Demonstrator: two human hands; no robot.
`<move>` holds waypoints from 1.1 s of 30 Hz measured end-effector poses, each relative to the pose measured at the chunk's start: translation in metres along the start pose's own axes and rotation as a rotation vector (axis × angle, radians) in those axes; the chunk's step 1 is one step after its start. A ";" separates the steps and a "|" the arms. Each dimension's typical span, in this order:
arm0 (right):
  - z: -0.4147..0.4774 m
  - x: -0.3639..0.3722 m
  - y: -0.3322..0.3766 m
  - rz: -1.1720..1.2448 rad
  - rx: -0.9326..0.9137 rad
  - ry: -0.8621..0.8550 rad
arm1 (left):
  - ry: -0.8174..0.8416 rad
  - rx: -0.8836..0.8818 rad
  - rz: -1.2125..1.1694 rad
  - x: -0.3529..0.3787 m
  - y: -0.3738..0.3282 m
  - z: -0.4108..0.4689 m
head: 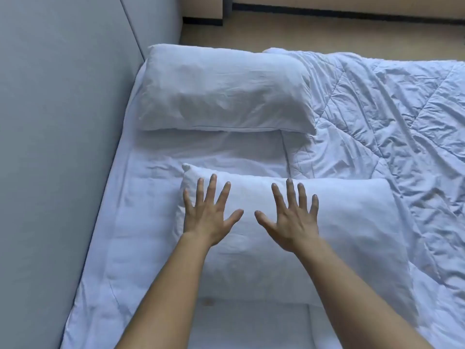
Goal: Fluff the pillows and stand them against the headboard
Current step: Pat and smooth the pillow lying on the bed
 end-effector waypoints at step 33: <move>0.152 0.147 0.044 0.016 -0.216 -0.159 | -0.139 0.196 0.169 0.139 0.007 0.169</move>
Point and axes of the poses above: each hand's wrist, its own z-axis towards the middle knuckle, its own x-axis out of the palm, y = z × x, the point moved 6 cm from there along z, towards the middle knuckle, and after that the axes turned 12 degrees about -x, right-handed, at the moved point
